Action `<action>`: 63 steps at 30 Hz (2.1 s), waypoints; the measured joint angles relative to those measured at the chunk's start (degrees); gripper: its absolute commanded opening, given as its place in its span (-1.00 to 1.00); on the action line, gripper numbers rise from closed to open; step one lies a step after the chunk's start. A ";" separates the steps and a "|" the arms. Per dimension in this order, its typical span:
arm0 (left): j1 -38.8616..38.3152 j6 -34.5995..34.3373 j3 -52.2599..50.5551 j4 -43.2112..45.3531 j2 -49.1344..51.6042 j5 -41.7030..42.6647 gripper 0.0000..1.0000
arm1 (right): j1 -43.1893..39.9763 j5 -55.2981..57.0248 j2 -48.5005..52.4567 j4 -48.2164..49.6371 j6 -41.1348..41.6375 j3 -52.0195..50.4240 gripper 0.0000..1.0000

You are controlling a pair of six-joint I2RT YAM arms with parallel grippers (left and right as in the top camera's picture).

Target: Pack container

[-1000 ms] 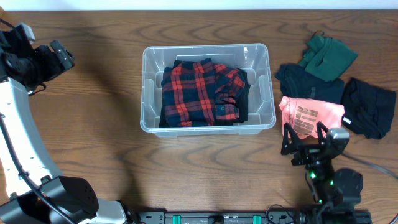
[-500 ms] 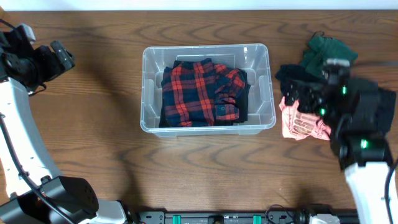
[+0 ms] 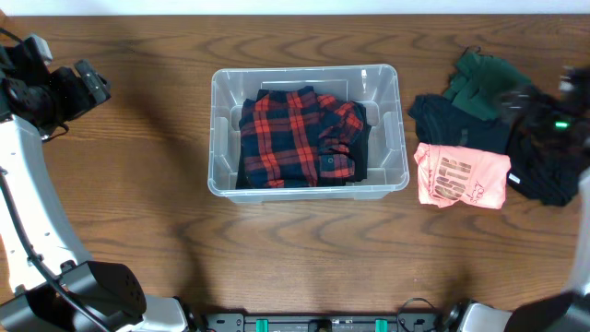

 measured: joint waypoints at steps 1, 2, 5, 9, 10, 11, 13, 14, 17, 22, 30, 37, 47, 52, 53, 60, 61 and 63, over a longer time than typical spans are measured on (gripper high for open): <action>0.00 0.00 0.00 0.00 0.00 0.00 0.96 | -2.93 -0.72 1.22 -0.48 -0.11 0.55 0.98; 0.00 0.00 0.00 0.02 0.00 -0.02 0.96 | -6.12 -1.57 2.58 -0.81 -0.28 0.92 0.99; 0.00 0.00 0.00 0.02 0.00 0.00 0.96 | -14.27 -3.39 6.69 -1.18 -1.42 1.16 0.98; 0.00 0.00 0.00 0.02 0.00 -0.02 0.96 | -21.73 -4.39 12.48 -0.94 -3.78 1.16 0.99; 0.00 0.00 0.00 0.02 0.00 -0.02 0.96 | -23.19 -4.52 14.23 -0.79 -4.96 1.16 0.99; 0.00 0.00 0.00 0.02 0.00 -0.02 0.96 | -23.89 -4.50 15.32 -0.66 -5.81 1.16 0.98; 0.00 0.00 0.00 0.02 0.00 0.00 0.96 | -25.07 -4.50 18.08 -0.11 -8.09 1.16 0.99; 0.00 -0.02 0.00 0.02 0.00 0.00 0.96 | -25.42 -4.59 19.19 0.37 -8.94 1.16 0.99; 0.00 0.00 0.00 0.02 0.00 0.00 0.96 | -26.10 -4.55 22.60 2.60 -10.99 1.16 0.99; 0.00 0.00 0.00 0.02 0.00 0.00 0.96 | -27.74 -3.10 26.10 4.90 -13.84 1.16 0.99; 0.00 0.00 0.00 0.02 0.00 0.00 0.96 | -28.50 -1.44 29.05 6.93 -20.11 1.16 0.98; 0.00 0.00 0.00 0.02 0.00 -0.02 0.96 | -28.46 -2.75 32.79 8.02 -23.76 1.16 0.99; 0.00 0.00 0.00 0.02 0.00 -0.02 0.96 | -28.48 -14.84 36.94 8.96 -24.61 3.15 0.98; 0.00 -0.02 0.00 0.02 0.00 -0.02 0.96 | -28.50 -22.45 39.39 7.72 -24.70 4.02 0.89; 0.00 0.00 0.00 0.02 0.00 0.00 0.96 | -28.50 -23.37 39.78 7.45 -24.74 4.15 0.84; 0.00 0.00 0.00 0.02 0.00 0.00 0.96 | -28.74 -27.69 42.62 5.18 -24.52 4.33 0.16; 0.00 0.00 0.00 0.04 0.00 0.00 0.96 | -28.74 -27.69 42.82 4.76 -24.41 4.33 0.06; 0.00 -0.02 0.00 0.02 0.00 -0.02 0.96 | -28.74 -27.45 42.95 4.00 -24.30 4.15 -0.10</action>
